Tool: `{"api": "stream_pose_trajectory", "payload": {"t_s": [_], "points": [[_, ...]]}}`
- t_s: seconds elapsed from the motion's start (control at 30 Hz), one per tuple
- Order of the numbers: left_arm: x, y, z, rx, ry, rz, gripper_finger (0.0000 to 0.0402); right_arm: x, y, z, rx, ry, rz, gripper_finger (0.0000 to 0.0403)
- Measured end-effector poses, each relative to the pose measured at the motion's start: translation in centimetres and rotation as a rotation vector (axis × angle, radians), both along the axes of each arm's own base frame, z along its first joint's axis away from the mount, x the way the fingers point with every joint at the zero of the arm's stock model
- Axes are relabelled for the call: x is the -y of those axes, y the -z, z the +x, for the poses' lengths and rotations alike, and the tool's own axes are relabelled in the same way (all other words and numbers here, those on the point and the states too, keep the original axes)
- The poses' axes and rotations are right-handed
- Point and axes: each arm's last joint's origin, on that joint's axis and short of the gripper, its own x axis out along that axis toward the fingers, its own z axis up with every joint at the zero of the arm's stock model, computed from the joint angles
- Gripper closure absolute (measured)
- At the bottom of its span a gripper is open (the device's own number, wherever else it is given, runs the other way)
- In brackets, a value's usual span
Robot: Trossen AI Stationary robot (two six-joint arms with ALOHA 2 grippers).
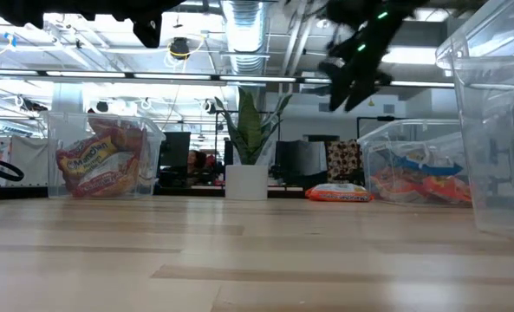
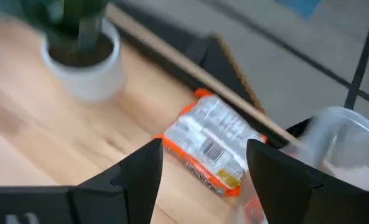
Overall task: Sort Maruchan noodles
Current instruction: Move the orange noodle pack from the top to the center of the table
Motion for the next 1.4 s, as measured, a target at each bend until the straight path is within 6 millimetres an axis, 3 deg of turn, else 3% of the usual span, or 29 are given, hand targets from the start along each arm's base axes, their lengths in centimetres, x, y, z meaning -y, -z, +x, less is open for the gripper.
{"api": "stream_pose_trajectory", "payload": {"t_s": [0.17,0.27,0.37,0.5,0.53,0.87,1.1,1.4], "points": [[0.0,0.0,0.0,-0.002,-0.005,0.025,0.0402,3.8,2.0,4.1,-0.259,-0.080,0.112,0.0154],[0.0,0.0,0.0,-0.002,-0.005,0.025,0.0402,5.6,4.0,5.9,-0.380,-0.062,0.174,0.0187],[0.0,0.0,0.0,-0.002,-0.005,0.025,0.0402,6.9,6.3,7.2,-0.474,-0.033,0.201,0.0254],[0.0,0.0,0.0,-0.003,-0.005,0.025,0.0402,7.8,9.1,8.5,-0.564,0.026,0.170,0.0373],[0.0,0.0,0.0,-0.003,-0.005,0.024,0.0402,7.9,9.9,8.8,-0.584,0.033,0.164,0.0385],[0.0,0.0,0.0,-0.004,-0.005,0.023,0.0402,8.8,14.5,9.6,-0.745,0.130,0.064,0.0395],[0.0,0.0,0.0,-0.005,-0.005,0.023,0.0402,9.2,15.0,9.7,-0.770,0.138,0.028,0.0391],[0.0,0.1,0.0,-0.008,-0.005,0.023,0.0402,8.7,15.4,10.0,-0.778,-0.066,0.177,0.0391]]}}
